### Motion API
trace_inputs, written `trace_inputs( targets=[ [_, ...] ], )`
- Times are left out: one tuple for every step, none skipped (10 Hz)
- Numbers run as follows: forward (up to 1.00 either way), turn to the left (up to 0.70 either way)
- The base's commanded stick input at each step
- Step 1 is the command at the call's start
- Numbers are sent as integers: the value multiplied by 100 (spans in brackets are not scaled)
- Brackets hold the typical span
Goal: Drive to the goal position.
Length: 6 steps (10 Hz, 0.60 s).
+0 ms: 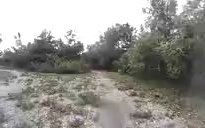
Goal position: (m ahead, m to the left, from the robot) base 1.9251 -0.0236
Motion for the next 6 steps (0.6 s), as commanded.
trace_inputs(
  targets=[
    [85,0],
    [85,0],
    [85,0],
    [85,0],
    [85,0],
    [85,0]
  ],
)
